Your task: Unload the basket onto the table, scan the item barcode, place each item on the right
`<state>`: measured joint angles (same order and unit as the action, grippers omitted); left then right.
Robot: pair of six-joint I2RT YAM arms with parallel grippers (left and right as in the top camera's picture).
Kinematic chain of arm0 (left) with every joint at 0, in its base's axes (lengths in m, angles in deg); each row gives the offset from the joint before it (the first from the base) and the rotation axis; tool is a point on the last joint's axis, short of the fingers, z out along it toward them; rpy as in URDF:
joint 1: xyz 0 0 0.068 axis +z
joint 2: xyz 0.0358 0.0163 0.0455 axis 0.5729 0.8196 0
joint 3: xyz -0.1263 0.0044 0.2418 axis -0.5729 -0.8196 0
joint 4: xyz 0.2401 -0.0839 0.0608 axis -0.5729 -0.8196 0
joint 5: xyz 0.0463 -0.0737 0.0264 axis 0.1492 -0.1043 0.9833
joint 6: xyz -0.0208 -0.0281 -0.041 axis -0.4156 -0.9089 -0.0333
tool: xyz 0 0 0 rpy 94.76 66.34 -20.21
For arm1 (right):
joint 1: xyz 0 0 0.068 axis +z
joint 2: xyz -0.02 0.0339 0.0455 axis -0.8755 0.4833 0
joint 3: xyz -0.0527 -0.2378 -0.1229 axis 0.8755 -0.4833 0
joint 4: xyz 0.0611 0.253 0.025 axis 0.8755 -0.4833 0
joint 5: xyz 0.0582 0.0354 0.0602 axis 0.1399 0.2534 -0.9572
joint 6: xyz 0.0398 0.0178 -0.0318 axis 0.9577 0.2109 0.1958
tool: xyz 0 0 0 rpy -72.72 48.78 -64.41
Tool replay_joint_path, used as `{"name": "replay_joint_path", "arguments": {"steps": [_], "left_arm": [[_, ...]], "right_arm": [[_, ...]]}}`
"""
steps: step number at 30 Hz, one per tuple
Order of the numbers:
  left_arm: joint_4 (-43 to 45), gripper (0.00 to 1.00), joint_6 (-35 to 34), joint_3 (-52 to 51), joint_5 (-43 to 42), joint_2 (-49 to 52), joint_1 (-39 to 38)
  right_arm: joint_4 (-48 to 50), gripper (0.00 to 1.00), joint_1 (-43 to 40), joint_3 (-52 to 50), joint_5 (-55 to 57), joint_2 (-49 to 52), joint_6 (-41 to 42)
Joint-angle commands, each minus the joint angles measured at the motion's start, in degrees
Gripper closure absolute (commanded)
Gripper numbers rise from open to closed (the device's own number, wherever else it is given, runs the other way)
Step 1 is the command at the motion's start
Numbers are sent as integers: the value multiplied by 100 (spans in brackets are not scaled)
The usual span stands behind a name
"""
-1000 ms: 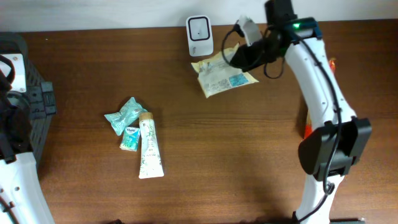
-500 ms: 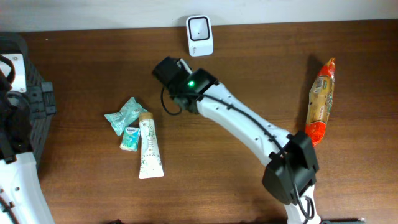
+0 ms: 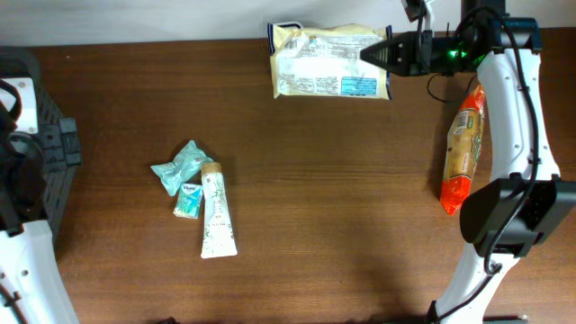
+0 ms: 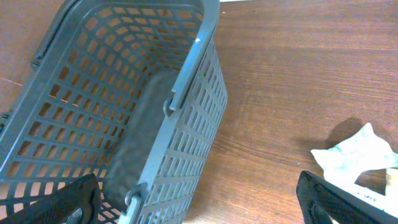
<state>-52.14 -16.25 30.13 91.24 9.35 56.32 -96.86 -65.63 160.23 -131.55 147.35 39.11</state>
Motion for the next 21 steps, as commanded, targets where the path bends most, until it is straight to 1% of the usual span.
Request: {"name": "replay_joint_path", "arguments": {"steps": [1, 3, 5, 6, 7, 8, 9, 10, 11, 12, 13, 15, 18, 19, 20, 21], "left_arm": [[11, 1, 66, 22, -44, -4, 17], [11, 1, 66, 22, -44, -4, 17], [13, 1, 66, 22, -44, -4, 17], [11, 1, 66, 22, -44, -4, 17], [11, 1, 66, 22, -44, -4, 17], [13, 1, 66, 22, -44, -4, 17], [13, 1, 66, 22, -44, -4, 17], [13, 1, 66, 22, -44, -4, 17], [11, 1, 66, 22, -44, -4, 17], [11, 1, 66, 22, -44, -4, 17], [11, 1, 66, 22, -44, -4, 17], [13, 1, 66, 22, -44, -4, 17], [13, 1, 66, 22, -42, -4, 17], [11, 1, 66, 22, -44, -4, 17], [11, 1, 66, 22, -44, -4, 17], [13, 1, 66, 22, -44, -4, 17]], "right_arm": [[39, 96, 44, 129, -483, -223, -79], [127, 96, 46, 129, -413, -223, -79], [101, 96, 162, 129, 549, -223, -55], [9, 96, 400, 129, 2127, -223, 188], [-72, 96, 586, 129, 2966, -223, 212], [-81, 96, 892, 129, 4181, -216, 446], [-79, 96, 1086, 129, 5071, -216, 614], [-92, 96, 1486, 127, 7014, -210, 1003], [-94, 96, 1834, 116, 8662, -188, 1307], [-96, 96, 2151, 114, 10037, -118, 1519], [-111, 96, 2371, 107, 10743, -33, 1565], [-179, 96, 2820, 37, 11558, 326, 1587], [-181, 96, 3416, -50, 11567, 1224, 1687], [-240, 83, 3904, -50, 11300, 1572, 1659], [-306, 44, 4151, -55, 10821, 1585, 1523], [-352, 37, 4225, -52, 10343, 1576, 1270]]}}
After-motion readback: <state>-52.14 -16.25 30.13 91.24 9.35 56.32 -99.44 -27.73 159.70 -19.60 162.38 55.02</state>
